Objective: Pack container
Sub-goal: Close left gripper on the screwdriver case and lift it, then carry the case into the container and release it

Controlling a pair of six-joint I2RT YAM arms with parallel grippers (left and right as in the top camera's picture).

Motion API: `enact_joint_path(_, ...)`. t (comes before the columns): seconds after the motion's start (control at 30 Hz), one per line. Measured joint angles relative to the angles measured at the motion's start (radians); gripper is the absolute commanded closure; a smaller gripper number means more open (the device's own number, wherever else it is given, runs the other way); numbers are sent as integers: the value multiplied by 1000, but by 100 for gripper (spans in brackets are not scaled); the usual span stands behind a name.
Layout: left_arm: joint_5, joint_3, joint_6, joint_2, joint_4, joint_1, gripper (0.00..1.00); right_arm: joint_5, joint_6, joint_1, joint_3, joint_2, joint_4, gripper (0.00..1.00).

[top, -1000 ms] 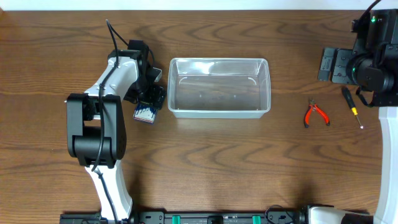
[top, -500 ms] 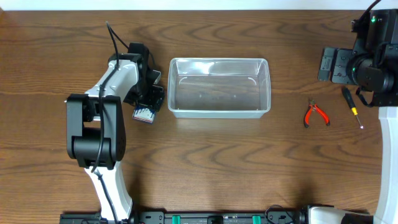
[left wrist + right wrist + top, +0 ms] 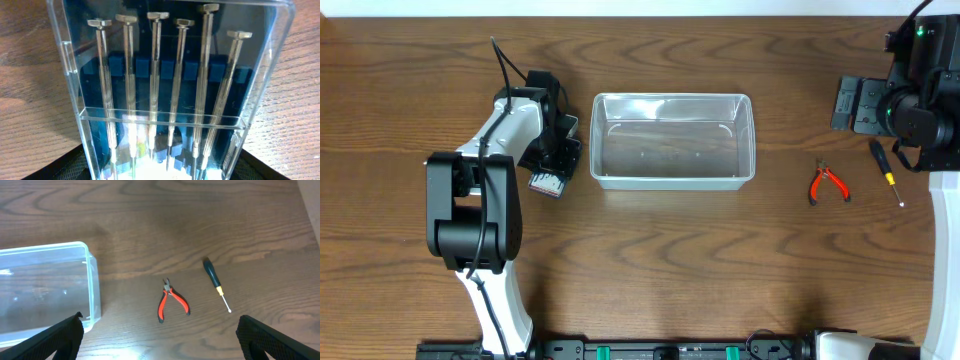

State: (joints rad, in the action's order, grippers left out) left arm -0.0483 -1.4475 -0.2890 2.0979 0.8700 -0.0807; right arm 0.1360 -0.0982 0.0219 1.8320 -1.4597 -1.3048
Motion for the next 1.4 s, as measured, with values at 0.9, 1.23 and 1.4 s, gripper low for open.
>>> enact_joint_path(0.9,6,-95,14,-409,94,-37,94,0,0,0,0,0,-5,1)
enact_joint_path(1.23,-7,-112,-271,-553,24,-410,94,0,0,0,0,0,-6,1)
enact_joint_path(1.4,-25,-112,-403,-408,-89,-525,94,0,0,0,0,0,-9,1)
